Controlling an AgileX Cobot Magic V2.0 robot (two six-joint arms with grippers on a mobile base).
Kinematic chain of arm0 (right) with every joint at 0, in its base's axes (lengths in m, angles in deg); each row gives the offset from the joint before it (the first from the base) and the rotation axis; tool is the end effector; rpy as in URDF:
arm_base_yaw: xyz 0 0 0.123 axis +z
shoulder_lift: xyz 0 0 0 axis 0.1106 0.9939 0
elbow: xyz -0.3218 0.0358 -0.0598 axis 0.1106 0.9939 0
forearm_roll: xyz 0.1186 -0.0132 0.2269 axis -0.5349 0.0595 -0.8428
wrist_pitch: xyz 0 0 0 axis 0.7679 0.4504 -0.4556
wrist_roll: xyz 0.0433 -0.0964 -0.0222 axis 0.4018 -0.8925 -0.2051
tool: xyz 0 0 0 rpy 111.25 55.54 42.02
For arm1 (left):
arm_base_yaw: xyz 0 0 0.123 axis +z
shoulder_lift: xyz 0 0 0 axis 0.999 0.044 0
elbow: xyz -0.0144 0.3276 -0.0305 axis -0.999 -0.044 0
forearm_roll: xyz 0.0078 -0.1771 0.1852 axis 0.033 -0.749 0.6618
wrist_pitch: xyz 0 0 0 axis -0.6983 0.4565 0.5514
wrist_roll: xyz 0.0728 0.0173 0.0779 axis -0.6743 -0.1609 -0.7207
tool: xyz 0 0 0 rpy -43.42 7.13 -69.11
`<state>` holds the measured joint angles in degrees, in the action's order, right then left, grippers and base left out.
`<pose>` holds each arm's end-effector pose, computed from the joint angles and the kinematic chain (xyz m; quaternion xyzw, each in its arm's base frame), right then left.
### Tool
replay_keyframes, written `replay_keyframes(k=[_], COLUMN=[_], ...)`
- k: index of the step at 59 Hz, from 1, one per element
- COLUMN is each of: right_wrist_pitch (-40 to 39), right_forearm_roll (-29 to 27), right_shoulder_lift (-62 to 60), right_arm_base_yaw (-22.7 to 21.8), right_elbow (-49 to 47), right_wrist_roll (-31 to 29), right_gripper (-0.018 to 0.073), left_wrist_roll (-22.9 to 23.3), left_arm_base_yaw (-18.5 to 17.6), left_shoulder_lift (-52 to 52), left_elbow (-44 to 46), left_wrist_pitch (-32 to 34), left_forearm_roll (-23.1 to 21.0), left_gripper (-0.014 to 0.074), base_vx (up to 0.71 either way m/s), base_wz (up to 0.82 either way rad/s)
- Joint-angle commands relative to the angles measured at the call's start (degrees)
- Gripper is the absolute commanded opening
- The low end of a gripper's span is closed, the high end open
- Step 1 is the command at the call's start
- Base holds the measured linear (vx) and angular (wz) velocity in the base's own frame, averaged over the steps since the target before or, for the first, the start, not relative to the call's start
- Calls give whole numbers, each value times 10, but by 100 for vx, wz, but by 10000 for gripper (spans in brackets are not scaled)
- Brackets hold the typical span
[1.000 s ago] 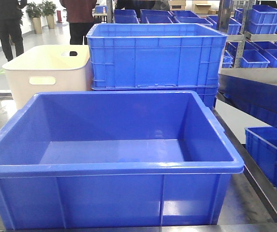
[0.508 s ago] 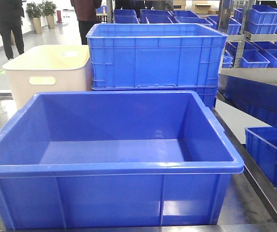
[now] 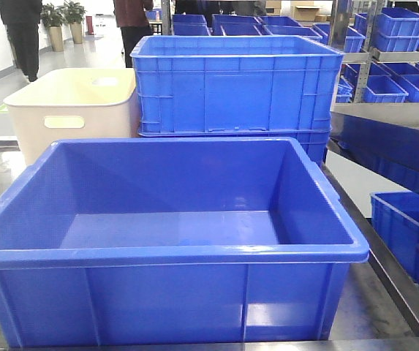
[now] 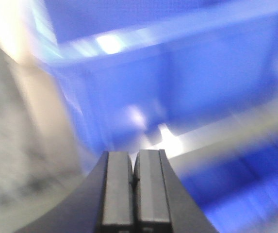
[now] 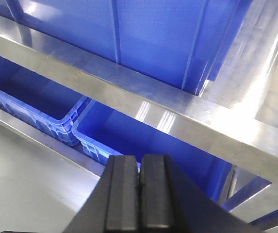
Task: Pick red and yellow blocks into blue bin
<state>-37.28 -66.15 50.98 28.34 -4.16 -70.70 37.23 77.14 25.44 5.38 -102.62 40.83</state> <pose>0.0729 0.0418 0.3415 -0.2290 0.8615 0.1148 0.4384 0.0240 -0.0115 0.3245 0.1248 0.7742 -0.0541 0.6181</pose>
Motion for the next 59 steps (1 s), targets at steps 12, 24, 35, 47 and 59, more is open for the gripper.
replay_keyframes(k=[12,24,35,47,59], right_wrist_pitch=[-39,-39,-39,-39,-39], right_forearm_roll=[0,0,0,0,0], right_shoulder_lift=[1,1,1,1,1], right_arm_base_yaw=[0,0,0,0,0], right_elbow=[-17,-17,-17,-17,-17], right_wrist_roll=[-4,-4,-4,-4,-4], right_gripper=[-10,-10,-10,-10,-10], left_wrist_roll=[5,5,52,80,88], left_arm_base_yaw=[96,94,94,95,115], left_shoulder_lift=[-135,-151,-151,-151,-151], left_elbow=[-214,-285,-302,-302,-302], left_wrist_pitch=[299,377,362,359,352], left_forearm_roll=[-39,-43,3,45,43], left_gripper=[-6,-6,-6,-6,-6], base_vx=[0,0,0,0,0], base_wz=[0,0,0,0,0])
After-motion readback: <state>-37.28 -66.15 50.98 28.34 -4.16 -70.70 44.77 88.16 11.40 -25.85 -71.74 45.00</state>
